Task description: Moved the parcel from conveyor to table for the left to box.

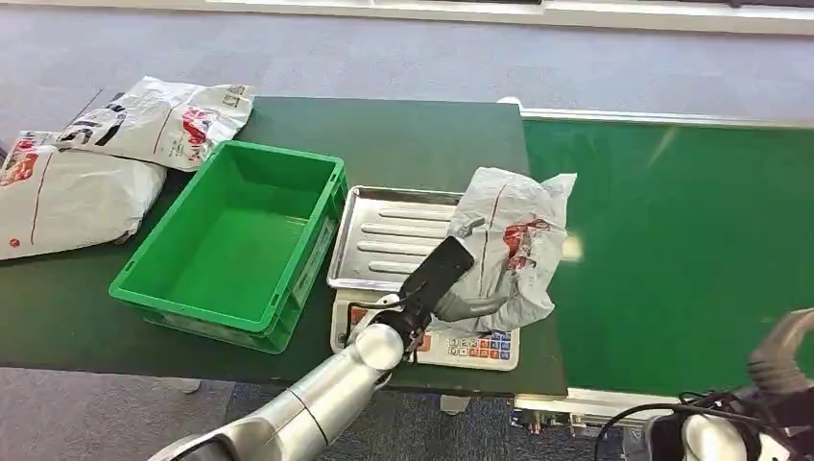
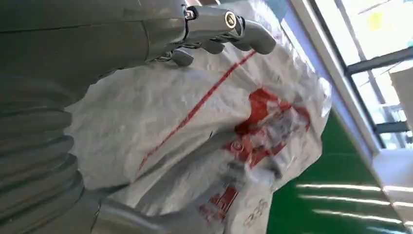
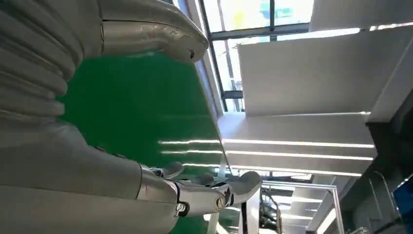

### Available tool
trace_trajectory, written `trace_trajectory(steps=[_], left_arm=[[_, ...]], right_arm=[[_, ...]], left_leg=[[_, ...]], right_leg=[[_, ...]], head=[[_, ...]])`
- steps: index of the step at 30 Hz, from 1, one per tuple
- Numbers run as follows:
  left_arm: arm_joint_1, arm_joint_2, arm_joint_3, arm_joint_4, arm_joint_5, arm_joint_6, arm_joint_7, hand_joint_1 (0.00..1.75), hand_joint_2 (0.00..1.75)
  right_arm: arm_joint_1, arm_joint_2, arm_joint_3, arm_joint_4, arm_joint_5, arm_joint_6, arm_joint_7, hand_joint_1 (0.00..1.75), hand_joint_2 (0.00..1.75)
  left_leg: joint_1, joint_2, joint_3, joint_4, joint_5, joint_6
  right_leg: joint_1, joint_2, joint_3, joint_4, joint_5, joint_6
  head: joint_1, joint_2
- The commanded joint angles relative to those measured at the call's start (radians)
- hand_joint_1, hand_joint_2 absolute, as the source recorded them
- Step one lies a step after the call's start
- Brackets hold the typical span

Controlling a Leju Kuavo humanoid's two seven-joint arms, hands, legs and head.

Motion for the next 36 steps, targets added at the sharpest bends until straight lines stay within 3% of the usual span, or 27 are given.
trace_trajectory(steps=[1,5,6,7,8,11,14,22,31,32,36], left_arm=[[-0.045,0.023,-0.24,0.08,0.015,0.0,0.016,1.75,1.75],[-0.06,0.023,-0.296,0.115,-0.008,0.048,0.046,1.75,1.75],[-0.068,0.023,-0.322,0.128,-0.038,0.065,0.066,1.38,1.75],[-0.074,0.023,-0.349,0.141,-0.07,0.077,0.097,0.1,1.75],[-0.076,0.023,-0.365,0.146,-0.093,0.089,0.113,0.0,1.75],[-0.083,0.023,-0.439,0.178,-0.23,0.11,0.229,0.0,1.75],[-0.073,0.023,-0.446,0.189,-0.27,0.118,0.253,0.0,1.75],[-0.071,0.023,-0.474,0.217,-0.445,0.202,0.361,0.0,1.75],[-0.054,0.023,-0.426,0.256,-0.476,0.216,0.363,0.02,1.75],[-0.052,0.023,-0.412,0.257,-0.468,0.226,0.34,1.75,1.75],[-0.053,0.023,-0.381,0.246,-0.438,0.256,0.304,1.75,1.75]], right_arm=[[0.006,0.01,-0.123,0.002,-0.027,0.869,0.0,0.0,1.75],[0.012,0.005,-0.112,0.003,-0.032,0.869,-0.003,0.0,1.75],[0.011,0.005,-0.111,0.003,-0.033,0.868,-0.004,0.0,1.75],[0.009,0.005,-0.11,0.002,-0.036,0.867,-0.006,0.0,1.75],[0.009,0.005,-0.109,0.002,-0.038,0.866,-0.006,0.0,1.75],[0.005,0.009,-0.101,0.003,-0.043,0.864,-0.005,0.0,1.75],[0.018,0.018,-0.095,0.001,-0.042,0.864,-0.006,0.0,1.75],[0.012,0.026,-0.08,-0.002,-0.038,0.866,-0.014,0.0,1.75],[-0.004,0.034,-0.072,0.014,-0.036,0.872,-0.014,0.0,1.75],[-0.008,0.034,-0.073,0.019,-0.034,0.873,-0.014,0.0,1.75],[-0.02,0.03,-0.075,0.035,-0.031,0.879,-0.014,0.0,1.75]], left_leg=[[0.0,0.0,0.003,-0.001,-0.001,0.0],[0.0,0.0,0.004,-0.002,-0.001,0.0],[0.0,0.001,0.007,-0.003,-0.001,0.0],[0.0,0.0,0.003,-0.001,-0.001,0.0],[0.0,0.001,0.005,-0.002,-0.001,0.0],[0.0,0.003,0.009,-0.004,-0.002,0.0],[0.0,0.001,0.004,-0.002,-0.001,0.0],[0.0,0.003,0.008,-0.003,-0.001,0.0],[0.0,0.003,0.008,-0.002,-0.001,0.0],[0.0,0.004,0.009,-0.003,-0.001,0.0],[0.0,0.007,0.011,-0.005,-0.001,0.0]], right_leg=[[0.0,0.001,0.003,-0.002,-0.001,-0.001],[0.0,0.0,0.005,-0.002,-0.001,-0.001],[0.0,0.002,0.006,-0.003,-0.001,-0.001],[0.0,0.0,0.004,-0.002,-0.001,0.0],[0.0,0.002,0.005,-0.003,-0.001,-0.001],[0.001,0.004,0.009,-0.006,0.0,-0.001],[0.0,0.001,0.004,-0.002,0.0,0.0],[0.0,0.003,0.007,-0.002,0.0,-0.001],[0.0,0.004,0.007,-0.002,0.0,0.0],[0.0,0.005,0.008,-0.003,0.0,-0.001],[0.0,0.008,0.01,-0.005,0.001,-0.001]], head=[[0.0,0.0],[0.0,0.0],[0.0,0.0],[0.0,0.0],[0.0,0.0],[0.0,0.0],[0.0,0.0],[0.0,0.0],[0.0,0.0],[0.0,0.0],[0.0,0.0]])
